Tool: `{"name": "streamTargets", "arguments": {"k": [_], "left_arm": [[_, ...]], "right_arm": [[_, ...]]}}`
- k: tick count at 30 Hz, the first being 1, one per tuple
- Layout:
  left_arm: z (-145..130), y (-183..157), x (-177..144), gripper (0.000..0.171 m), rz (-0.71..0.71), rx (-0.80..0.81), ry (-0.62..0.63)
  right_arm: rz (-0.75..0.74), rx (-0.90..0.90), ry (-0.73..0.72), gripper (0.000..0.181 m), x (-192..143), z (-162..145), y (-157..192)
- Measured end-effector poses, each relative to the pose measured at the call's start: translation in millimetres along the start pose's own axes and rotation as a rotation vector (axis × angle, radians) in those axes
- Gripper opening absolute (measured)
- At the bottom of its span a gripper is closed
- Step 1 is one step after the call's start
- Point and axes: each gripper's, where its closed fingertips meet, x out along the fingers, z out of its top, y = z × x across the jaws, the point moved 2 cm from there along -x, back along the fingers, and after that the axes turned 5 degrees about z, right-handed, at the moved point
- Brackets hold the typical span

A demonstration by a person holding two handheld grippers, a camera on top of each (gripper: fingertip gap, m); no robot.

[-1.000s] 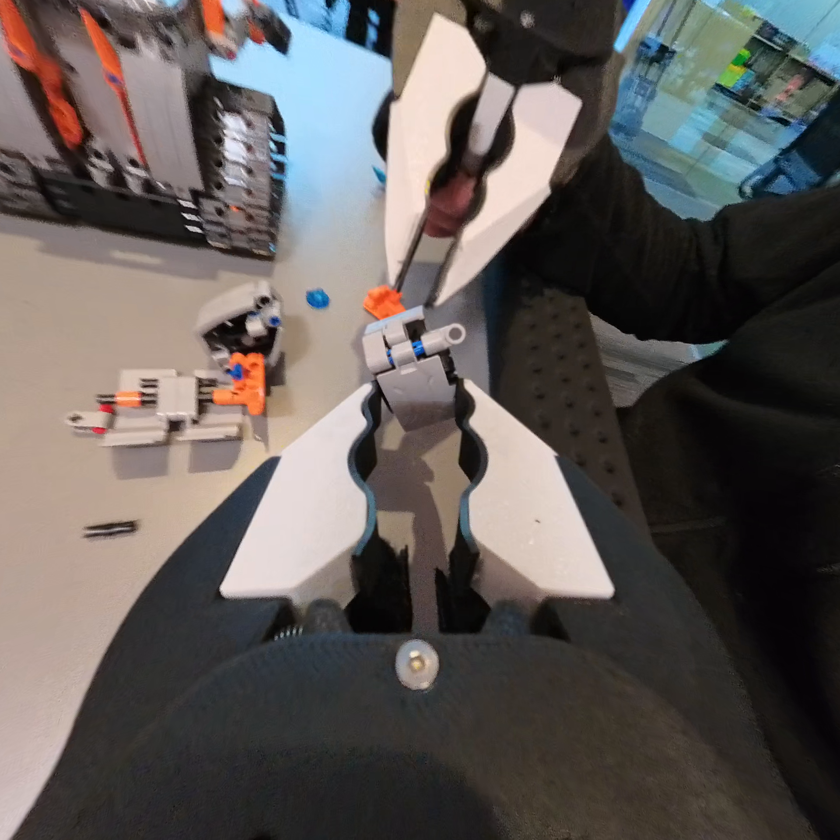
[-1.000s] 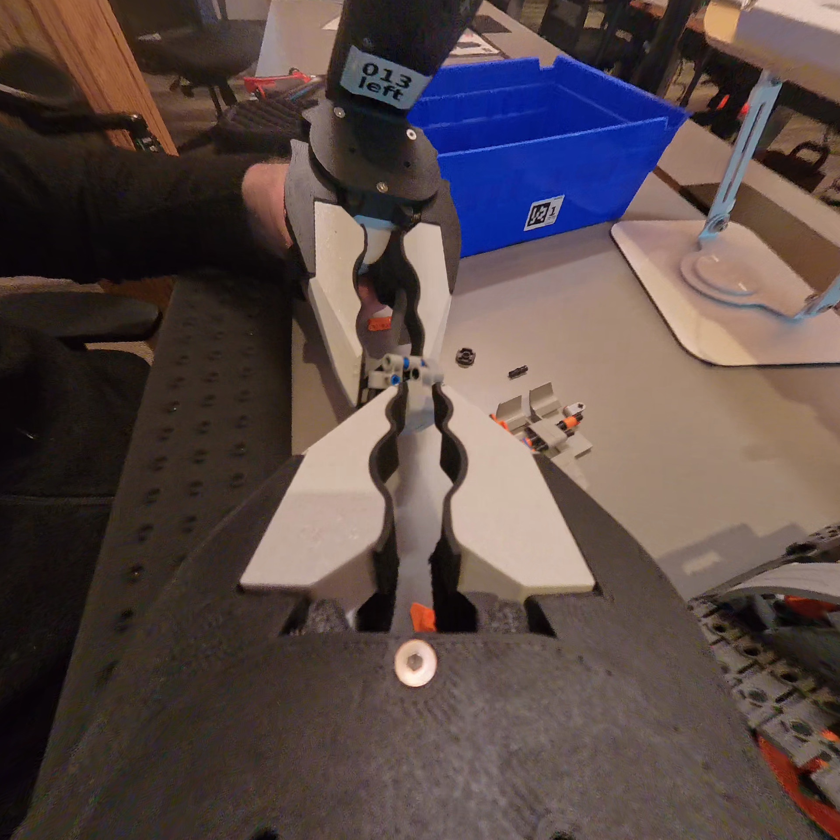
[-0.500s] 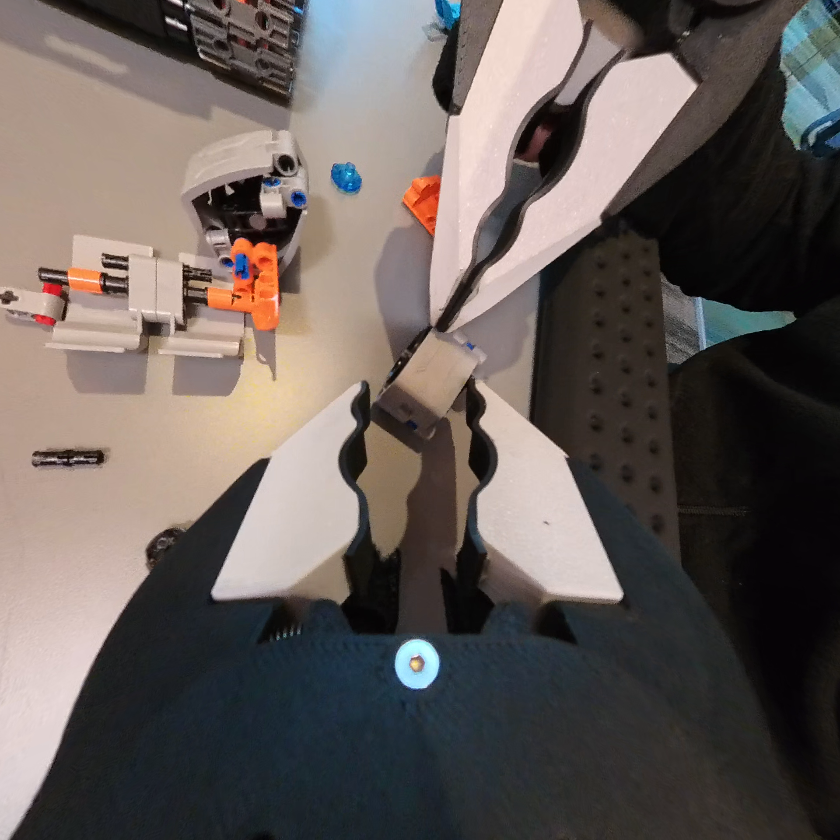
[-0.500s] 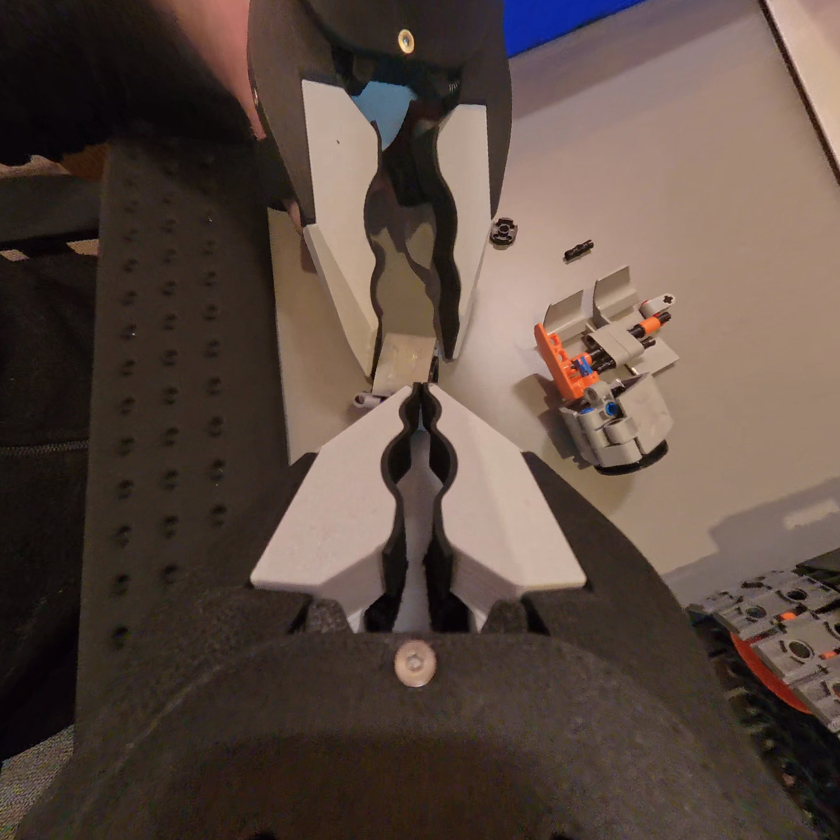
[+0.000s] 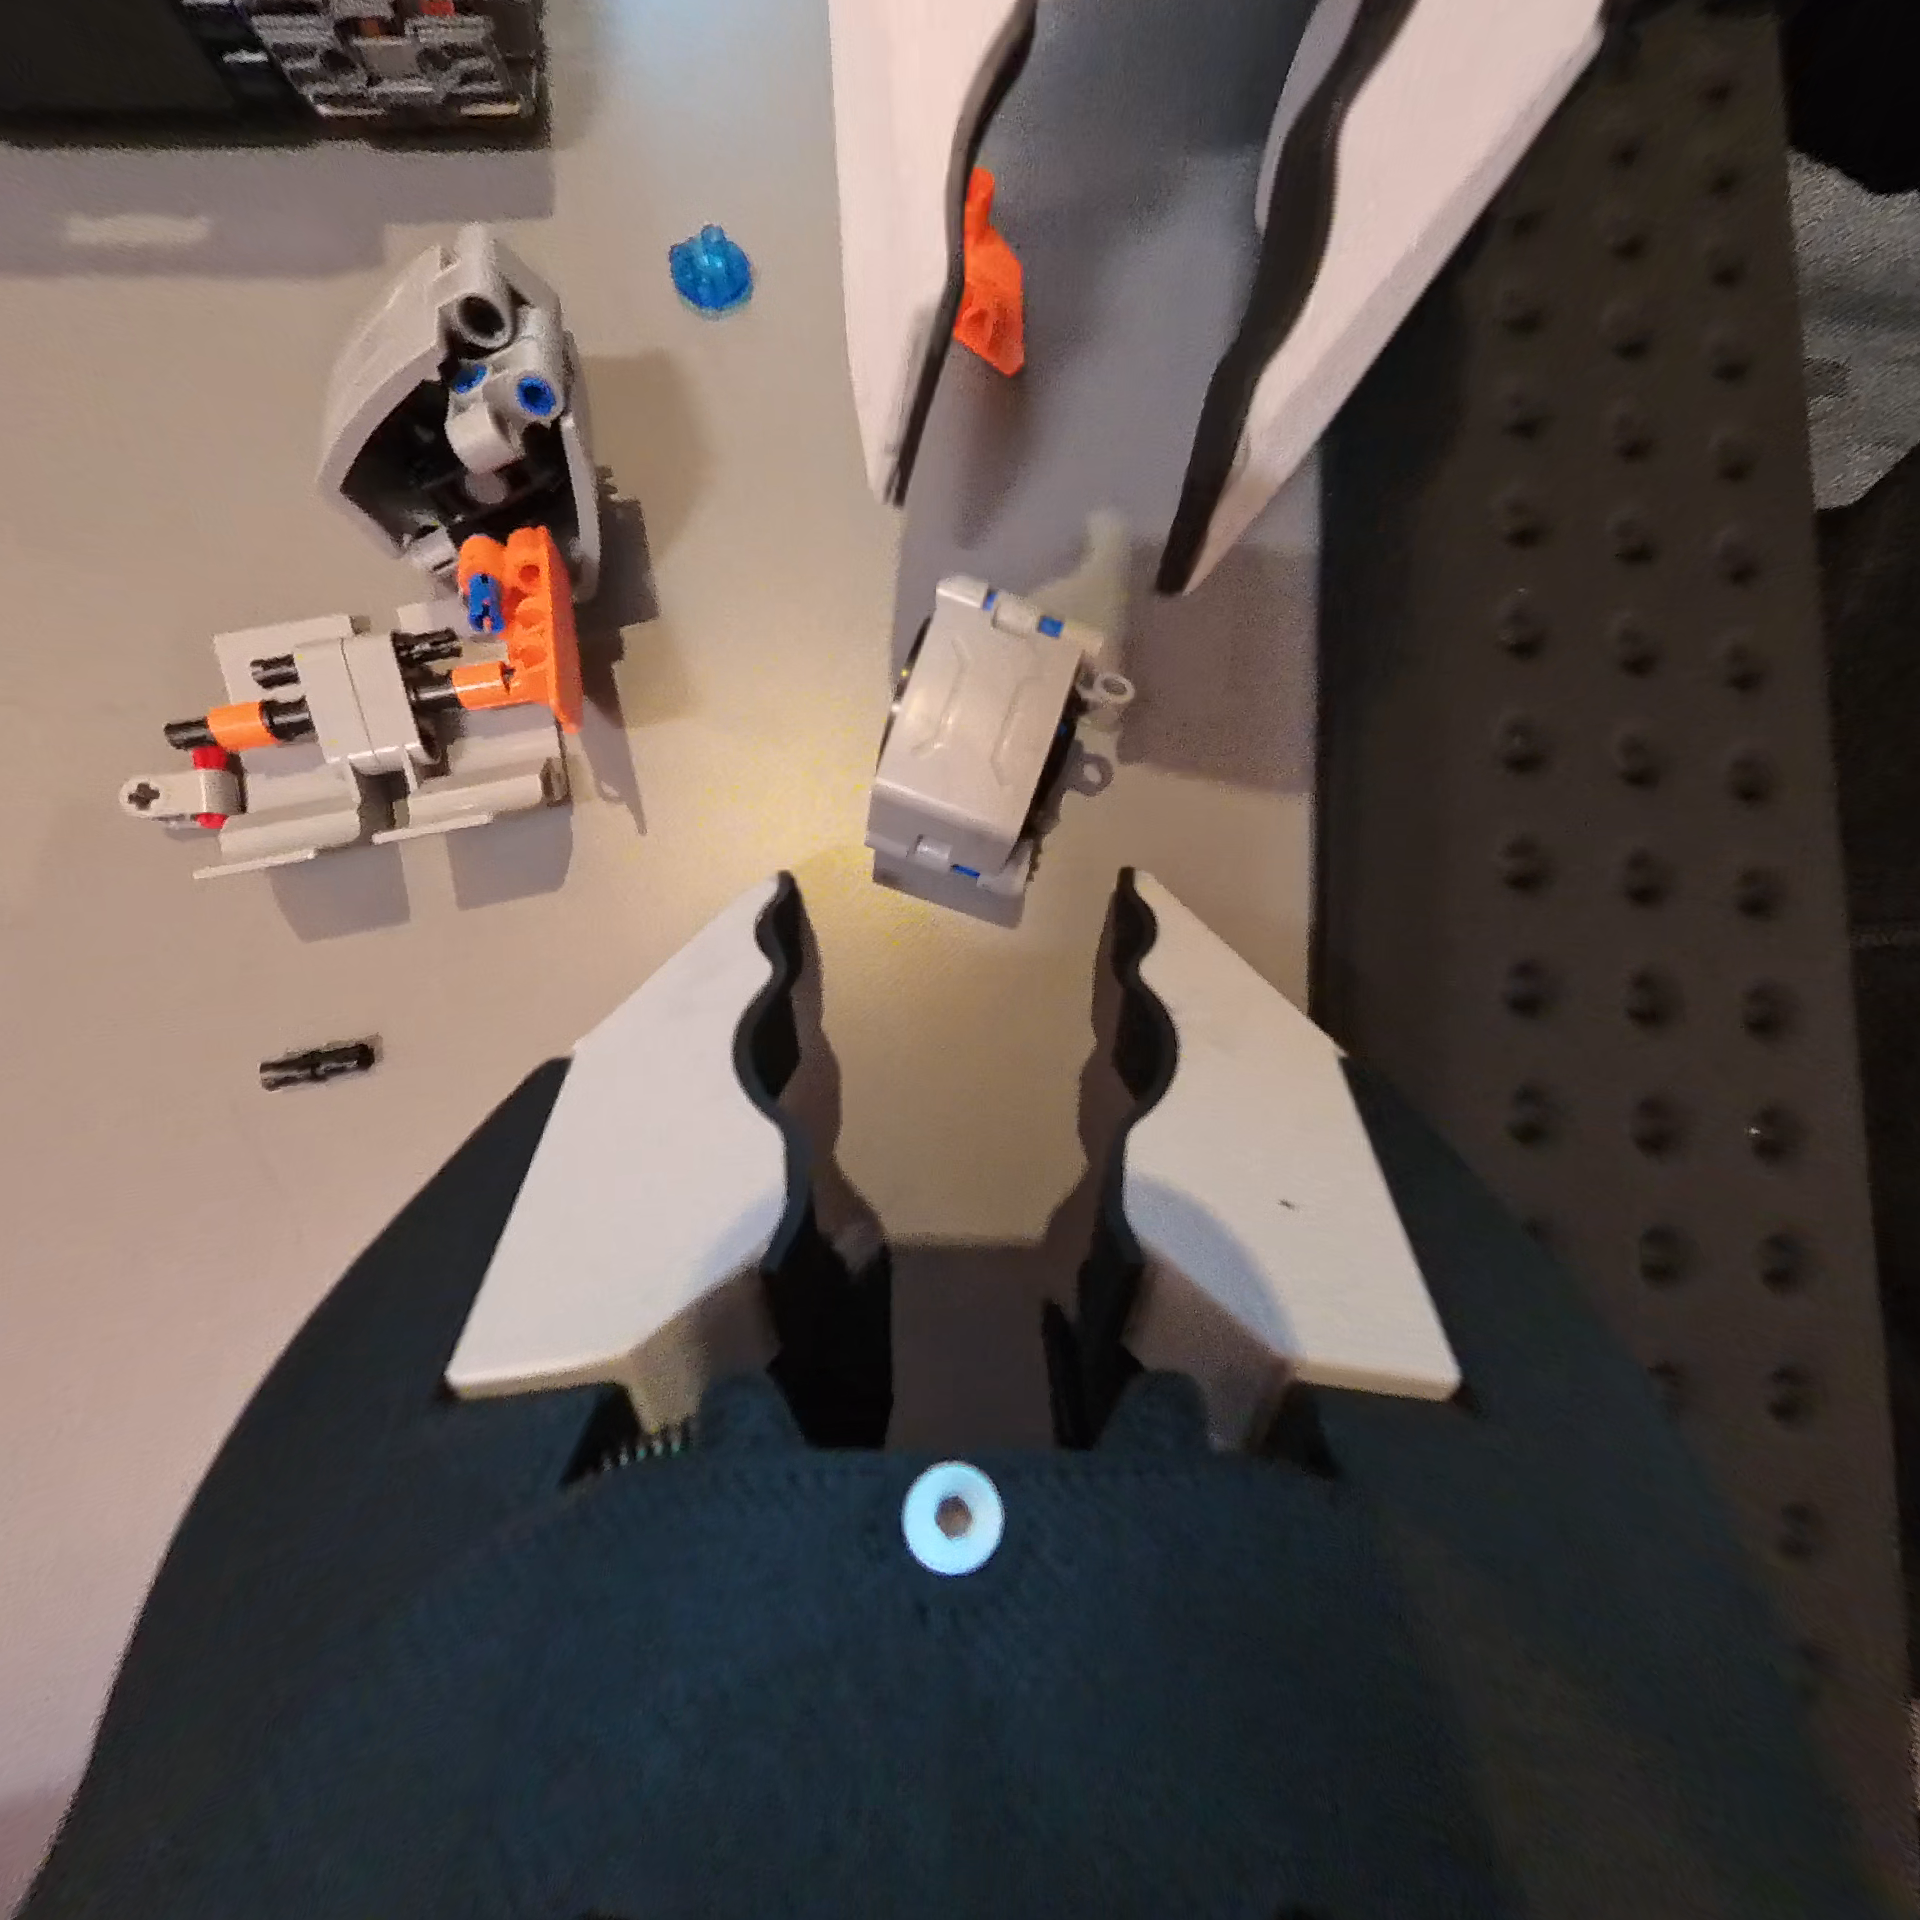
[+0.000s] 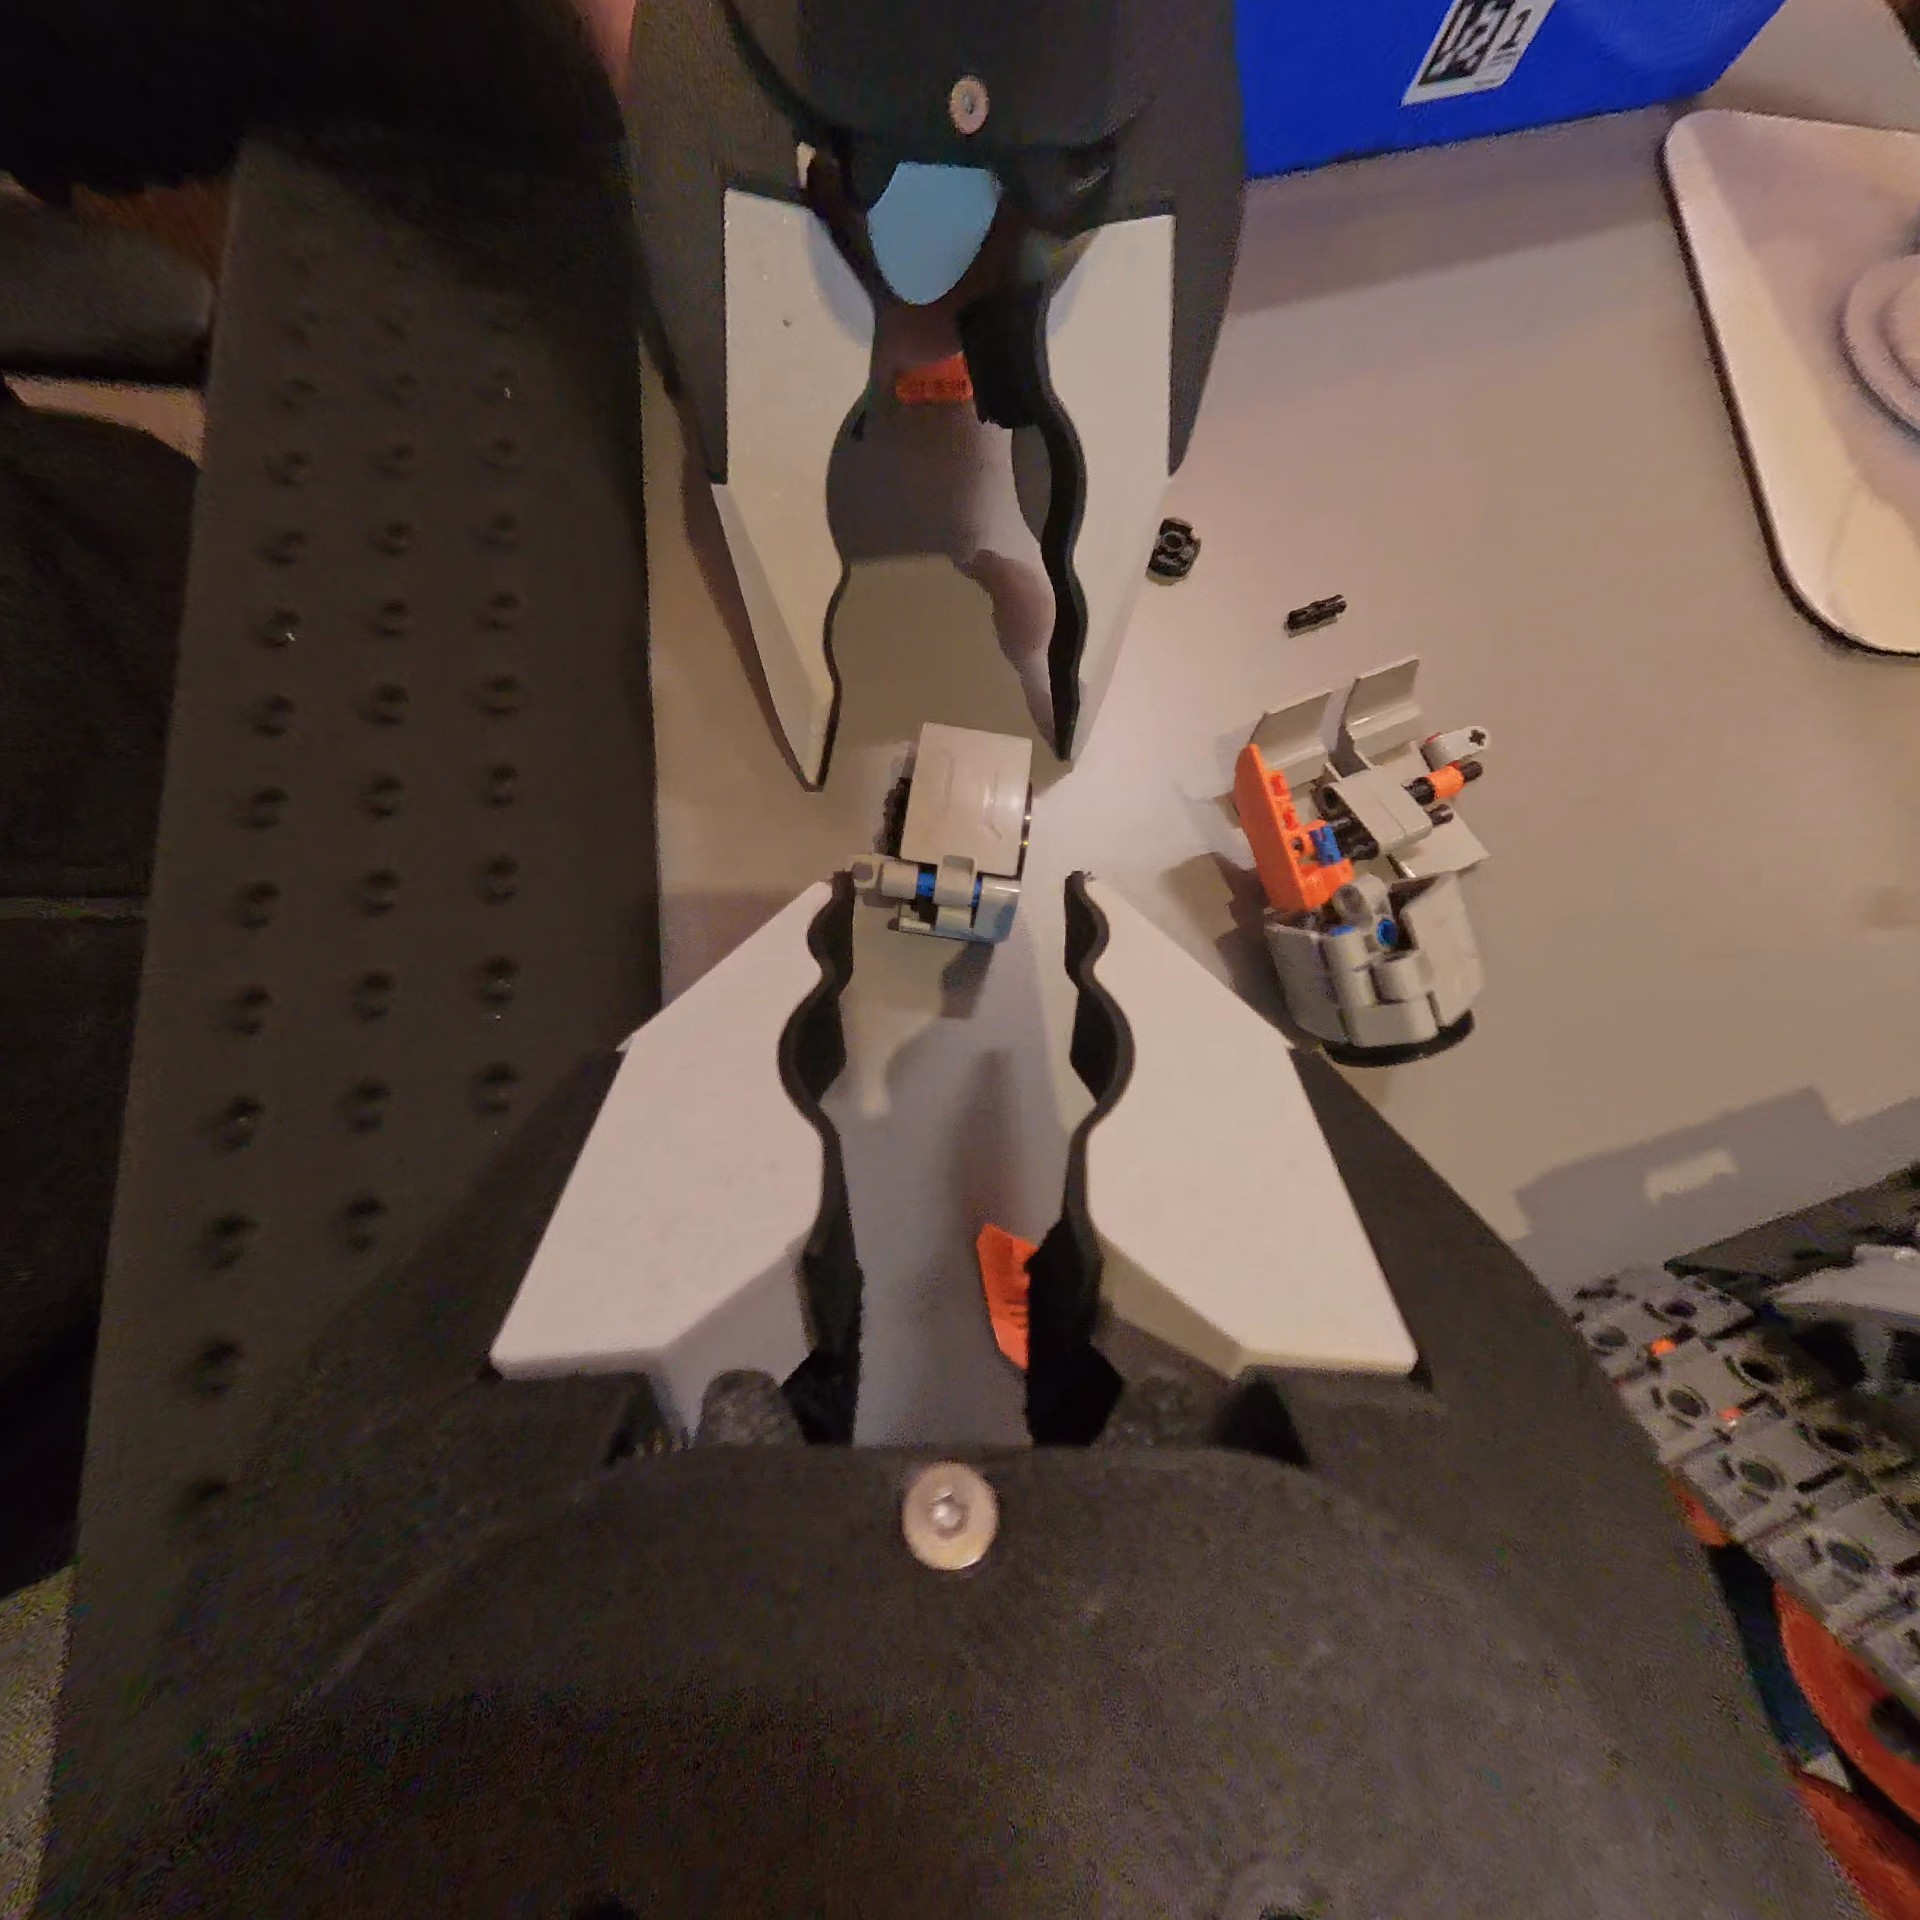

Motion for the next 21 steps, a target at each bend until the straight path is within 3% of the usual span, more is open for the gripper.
{"name": "streamTargets", "arguments": {"k": [5,11,14,17,19,21], "left_arm": [[3.0,-3.1,3.0,0.029,-0.007,0.023,-0.011],[9.3,-8.8,2.6,0.019,0.080,0.186,-0.032],[12.0,-12.5,2.5,0.026,0.084,0.204,-0.045],[16.5,-2.5,1.2,0.055,0.137,0.163,-0.067],[21.1,-4.0,1.8,0.056,0.121,0.153,-0.098],[21.7,-9.2,6.0,0.043,0.100,0.178,-0.095]], "right_arm": [[-0.026,-0.036,0.064,0.027,12.1,-5.2,0.1],[0.003,-0.011,0.078,0.027,6.9,-15.8,-0.4],[0.007,-0.017,0.086,0.027,5.4,-19.3,-0.9],[0.024,-0.029,0.089,0.027,6.3,-21.5,1.1],[0.030,-0.038,0.103,0.026,7.9,-24.6,1.6],[0.033,-0.056,0.124,0.026,10.0,-27.9,2.2]]}}
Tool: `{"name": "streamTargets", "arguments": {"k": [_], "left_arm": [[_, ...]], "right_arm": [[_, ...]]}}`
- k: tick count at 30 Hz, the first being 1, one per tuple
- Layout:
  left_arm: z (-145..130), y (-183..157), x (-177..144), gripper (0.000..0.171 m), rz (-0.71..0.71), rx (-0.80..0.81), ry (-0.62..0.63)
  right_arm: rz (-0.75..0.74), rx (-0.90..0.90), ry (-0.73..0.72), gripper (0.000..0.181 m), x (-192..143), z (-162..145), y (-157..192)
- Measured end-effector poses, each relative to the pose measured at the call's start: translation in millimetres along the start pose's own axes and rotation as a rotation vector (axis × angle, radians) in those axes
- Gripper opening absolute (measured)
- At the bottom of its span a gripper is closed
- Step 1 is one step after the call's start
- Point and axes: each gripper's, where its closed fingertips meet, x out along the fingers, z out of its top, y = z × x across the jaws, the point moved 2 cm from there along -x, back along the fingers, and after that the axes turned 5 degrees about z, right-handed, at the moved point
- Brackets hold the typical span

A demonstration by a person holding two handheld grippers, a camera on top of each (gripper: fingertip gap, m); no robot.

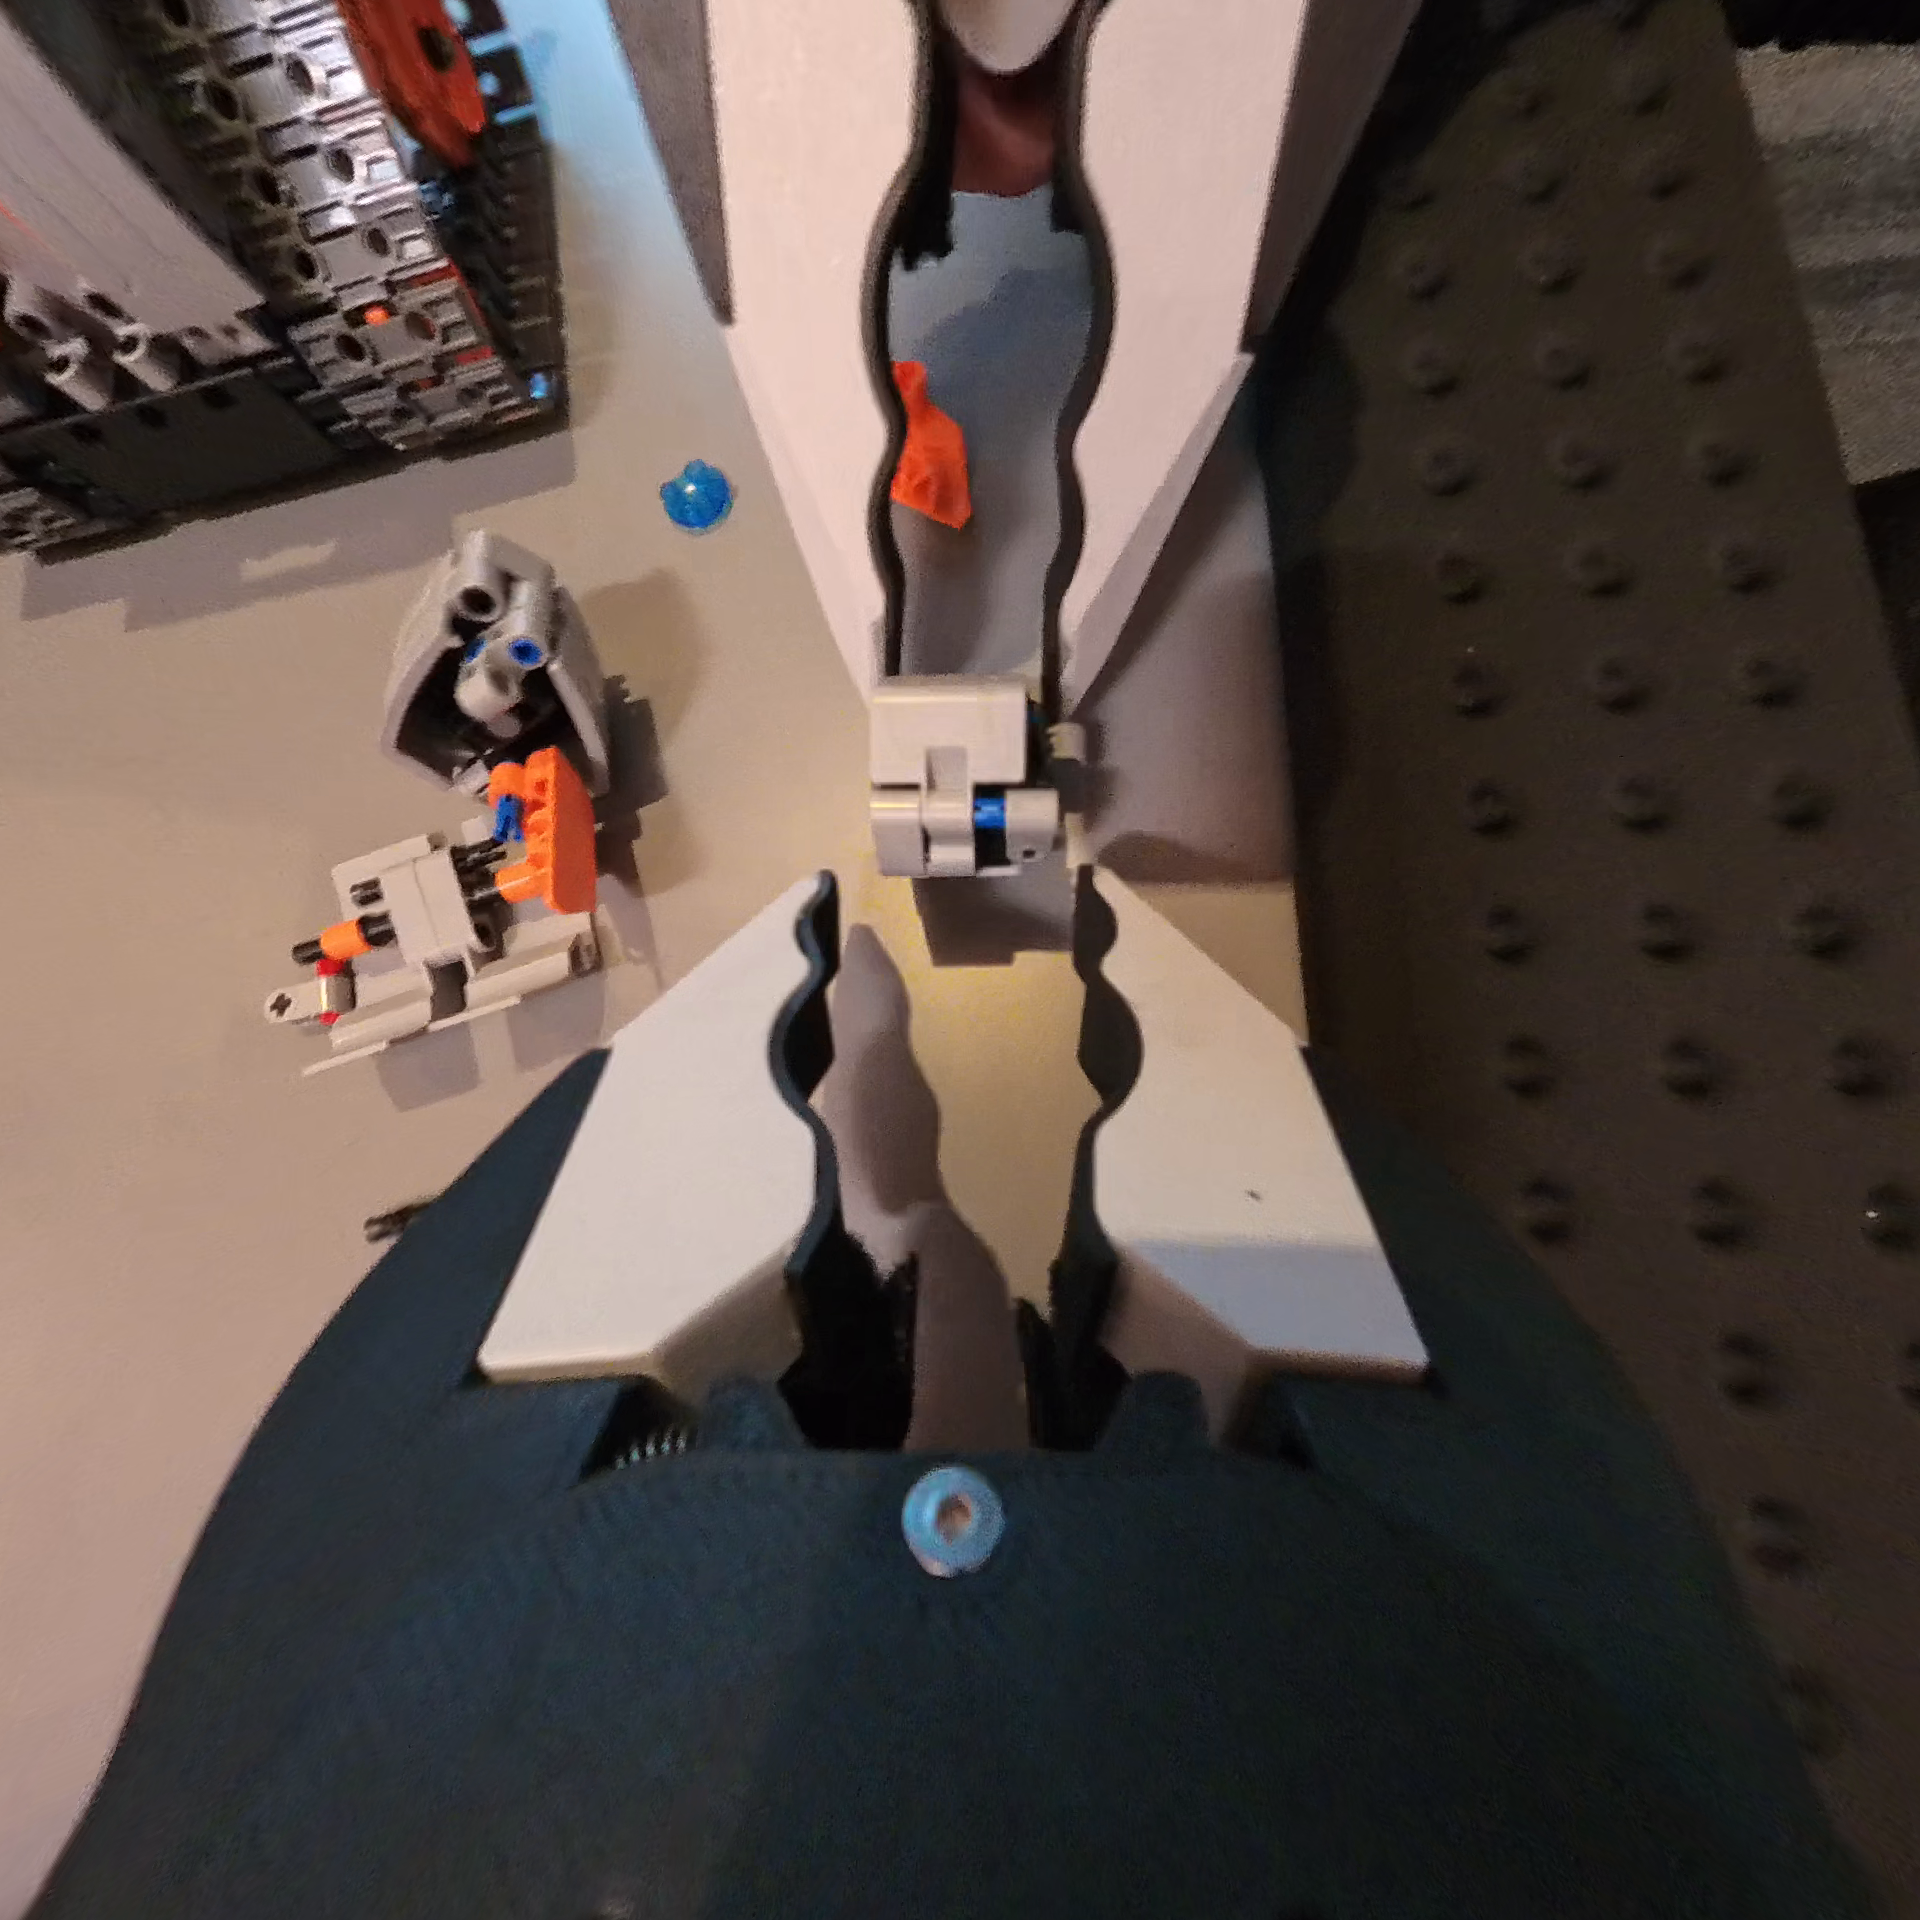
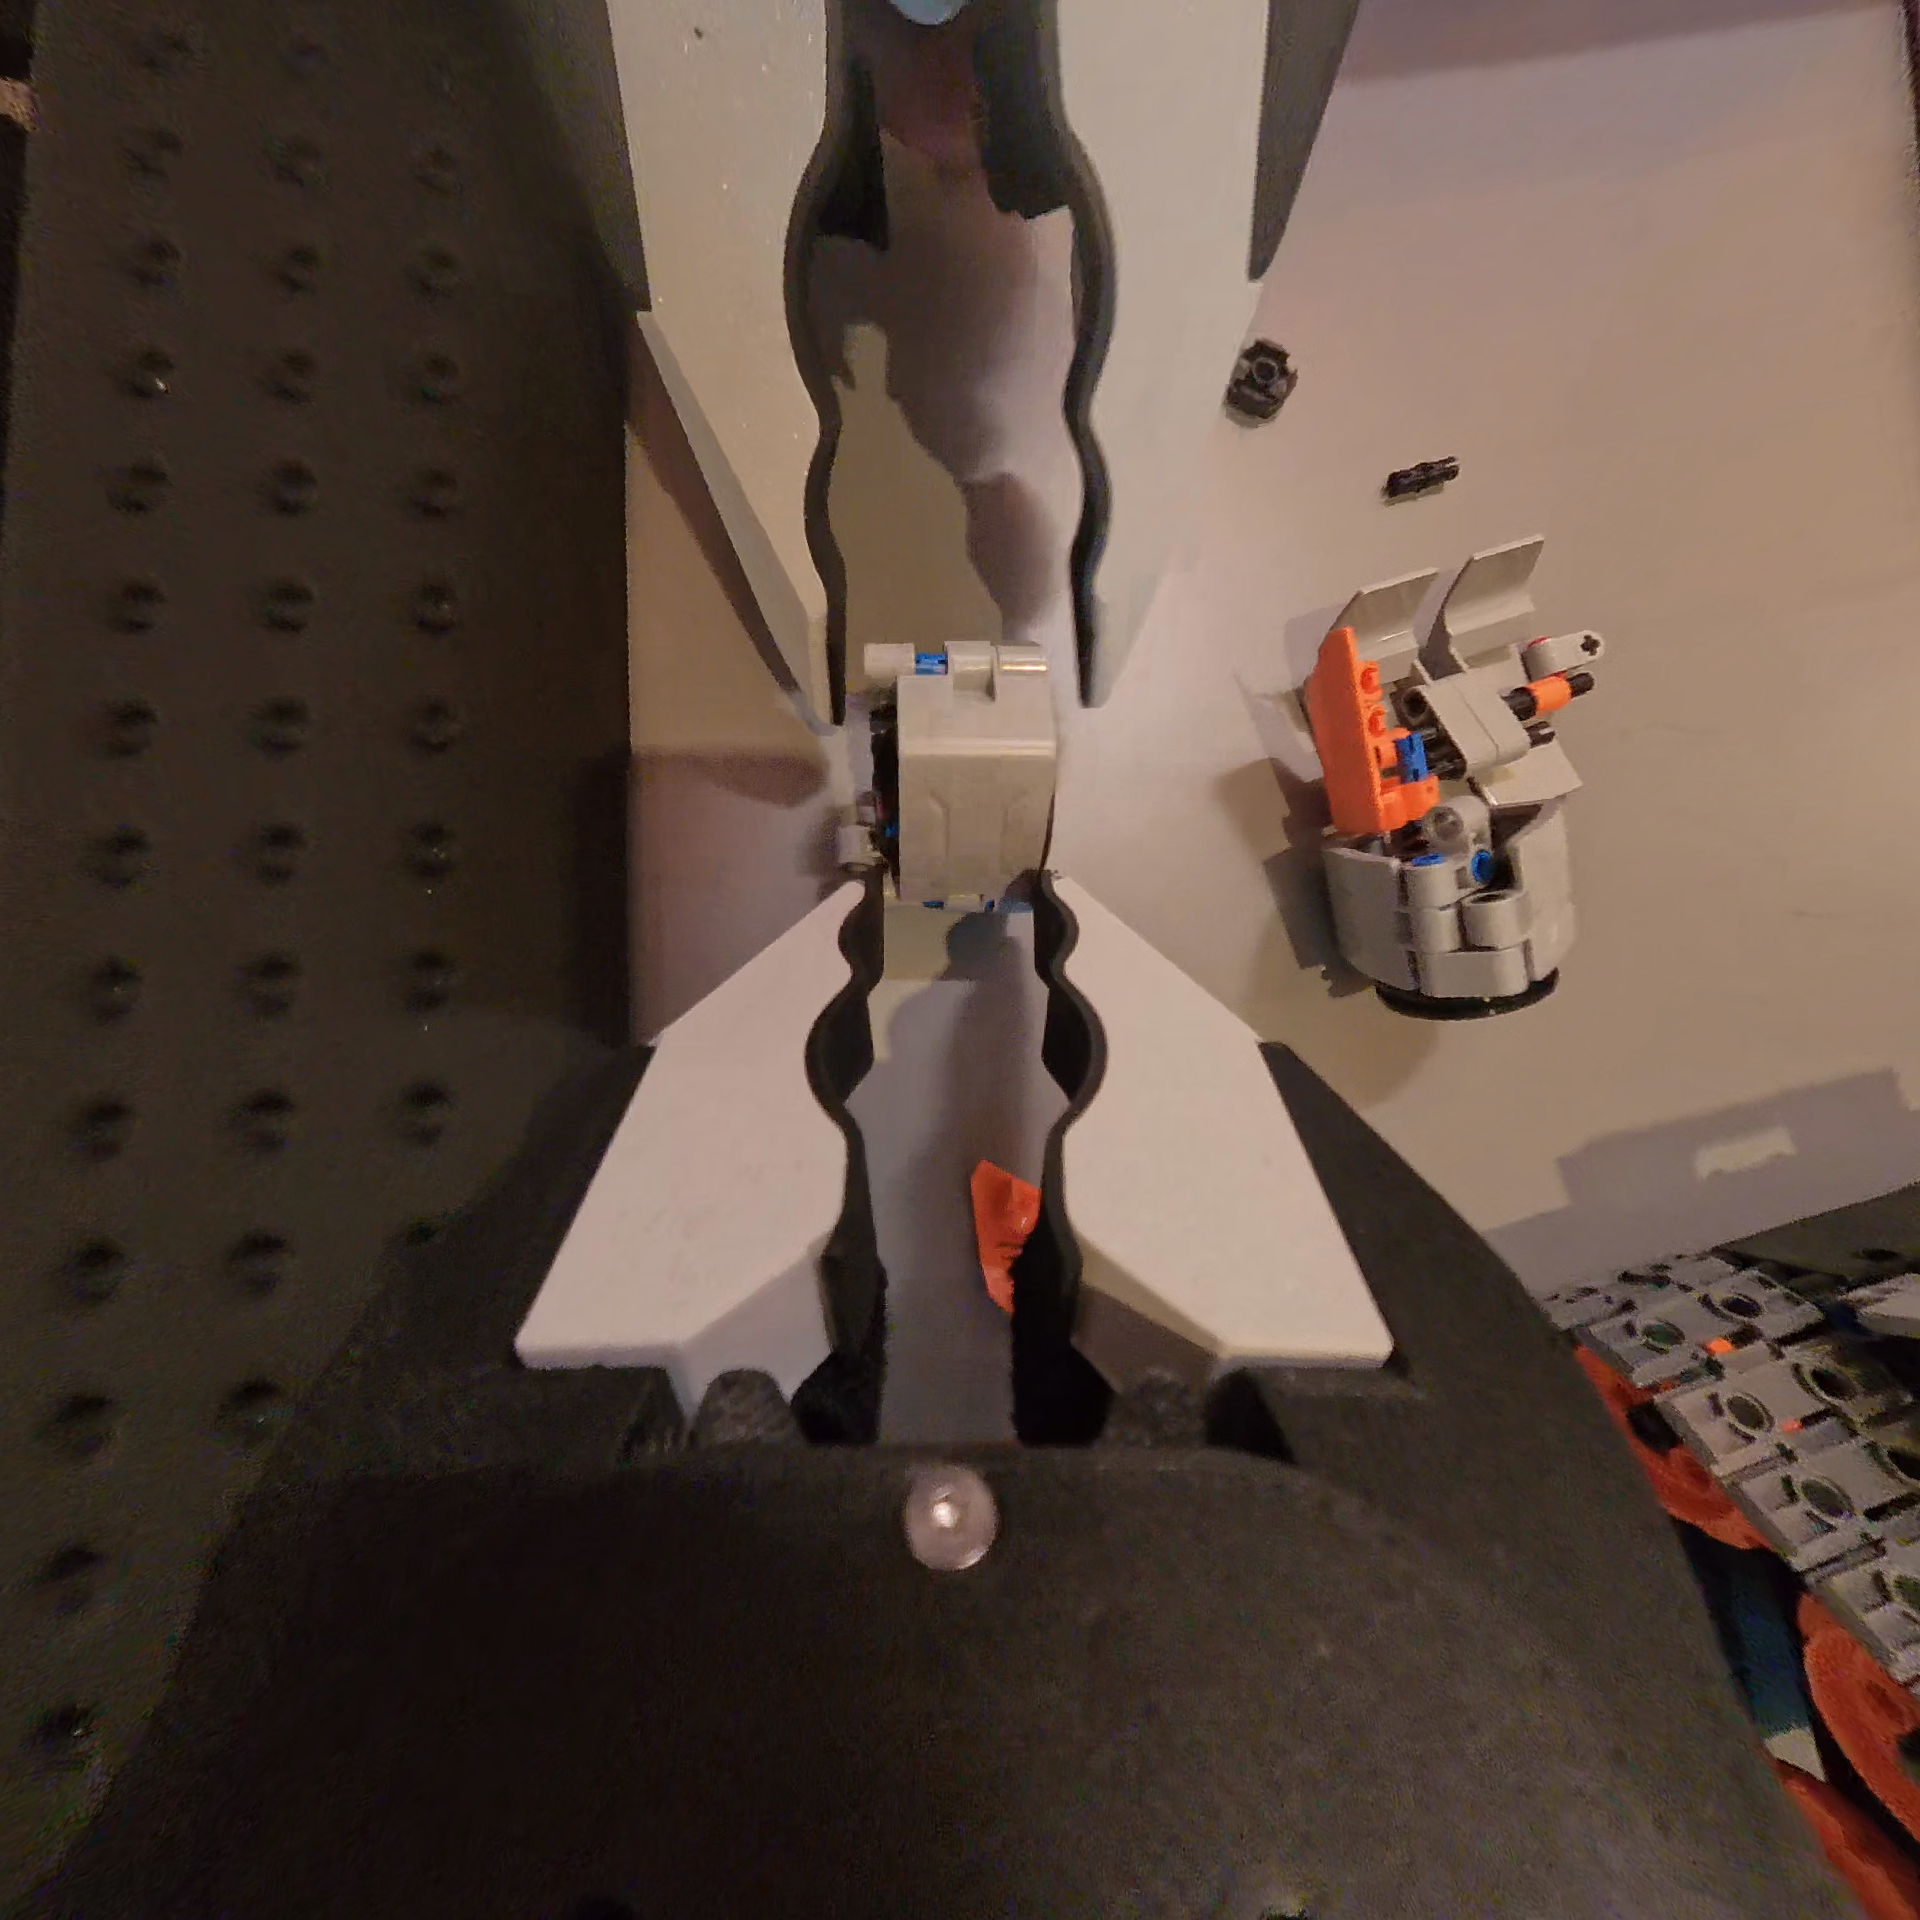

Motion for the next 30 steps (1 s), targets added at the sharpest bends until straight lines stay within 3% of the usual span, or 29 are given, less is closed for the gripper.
{"name": "streamTargets", "arguments": {"k": [6,14,17,25,30], "left_arm": [[5.7,-7.8,5.5,0.025,-0.004,0.066,-0.026],[11.3,-8.3,5.2,0.024,0.019,0.081,-0.042],[11.7,-9.7,7.7,0.024,0.015,0.093,-0.036],[16.7,-11.5,8.8,0.024,0.056,0.150,-0.010],[19.2,-12.3,7.9,0.024,0.069,0.167,-0.011]], "right_arm": [[-0.005,-0.024,0.017,0.030,1.5,-0.9,1.5],[-0.079,-0.076,-0.012,0.052,-12.7,1.4,2.0],[-0.093,-0.053,-0.021,0.051,-19.7,-1.8,-2.1],[-0.097,-0.176,-0.128,0.044,-19.2,24.3,12.2],[-0.096,-0.185,-0.090,0.031,-13.4,18.6,12.3]]}}
